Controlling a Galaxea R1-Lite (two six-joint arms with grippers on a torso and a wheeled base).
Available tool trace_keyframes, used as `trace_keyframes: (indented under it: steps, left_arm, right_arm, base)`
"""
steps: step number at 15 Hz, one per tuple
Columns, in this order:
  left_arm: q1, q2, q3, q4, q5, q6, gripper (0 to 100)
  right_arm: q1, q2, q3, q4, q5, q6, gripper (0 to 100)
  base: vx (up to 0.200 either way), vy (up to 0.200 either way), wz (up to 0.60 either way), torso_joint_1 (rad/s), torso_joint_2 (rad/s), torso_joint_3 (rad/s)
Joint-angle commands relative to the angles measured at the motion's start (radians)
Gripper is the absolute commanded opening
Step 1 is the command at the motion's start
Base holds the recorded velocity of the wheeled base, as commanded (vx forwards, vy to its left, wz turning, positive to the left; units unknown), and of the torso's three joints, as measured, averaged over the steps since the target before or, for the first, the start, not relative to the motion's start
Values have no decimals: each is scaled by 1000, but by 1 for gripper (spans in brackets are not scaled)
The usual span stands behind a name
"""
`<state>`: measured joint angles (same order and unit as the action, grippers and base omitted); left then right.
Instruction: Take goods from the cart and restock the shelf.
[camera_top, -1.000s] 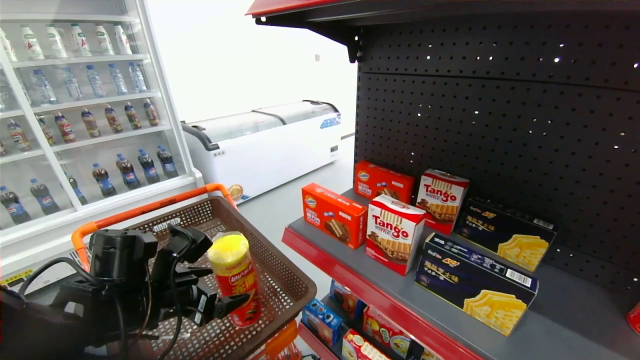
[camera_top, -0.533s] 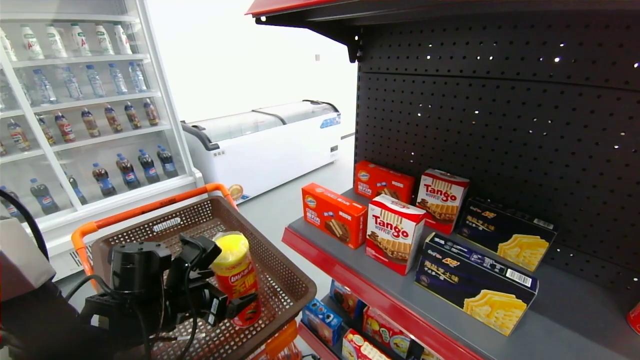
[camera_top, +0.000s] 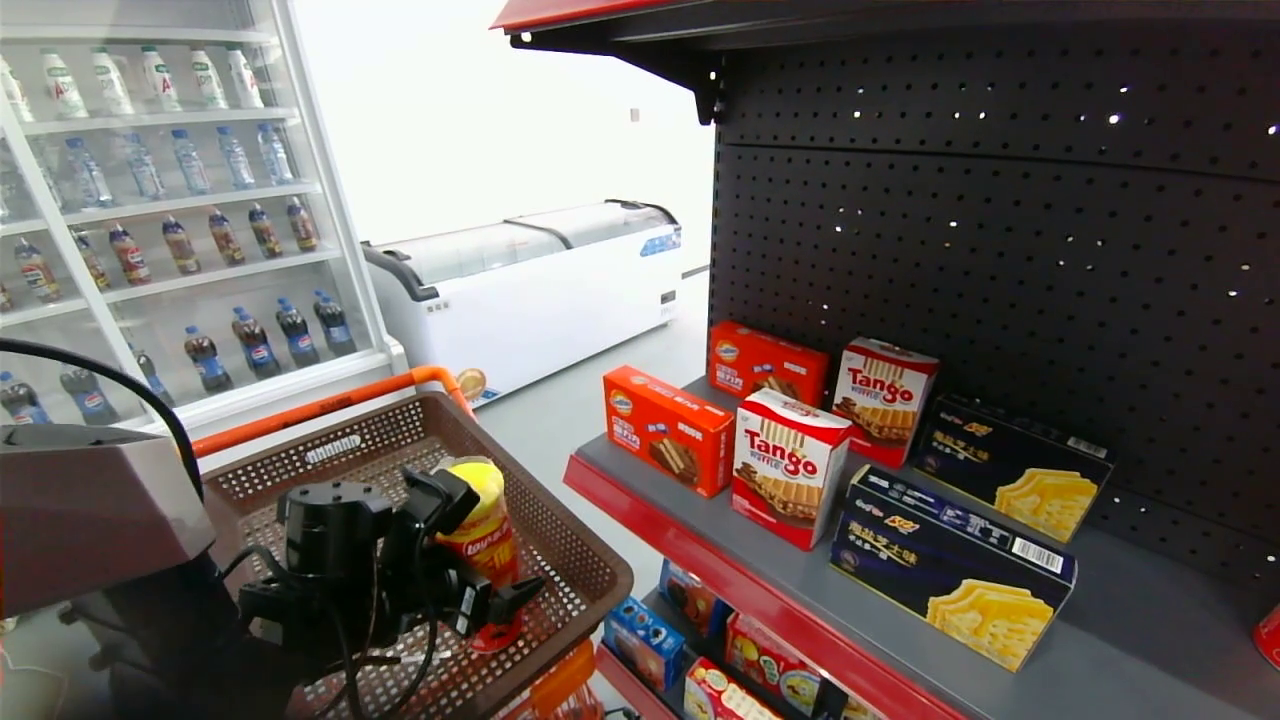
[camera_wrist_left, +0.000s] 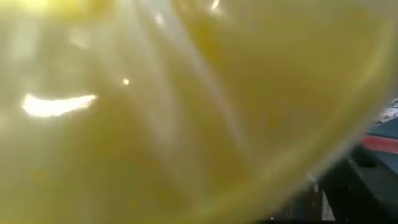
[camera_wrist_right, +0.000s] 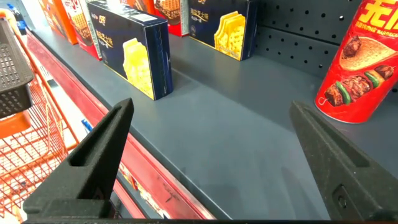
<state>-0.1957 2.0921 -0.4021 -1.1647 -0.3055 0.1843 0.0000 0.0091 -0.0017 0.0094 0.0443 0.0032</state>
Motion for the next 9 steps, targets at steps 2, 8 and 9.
trace_keyframes:
  steps: [2, 8, 9]
  left_arm:
    - [-1, 34, -35, -9, 0, -5, 0]
    - [-5, 28, -96, -13, 69, -5, 0]
    - [-13, 23, -101, -13, 129, -2, 0]
  right_arm:
    - [0, 2, 0, 0, 0, 0, 100]
    - [0, 2, 0, 0, 0, 0, 100]
    - [0, 2, 0, 0, 0, 0, 100]
  base:
    - [0, 0, 0, 0, 0, 0]
    - [0, 0, 0, 0, 0, 0]
    - [0, 0, 0, 0, 0, 0]
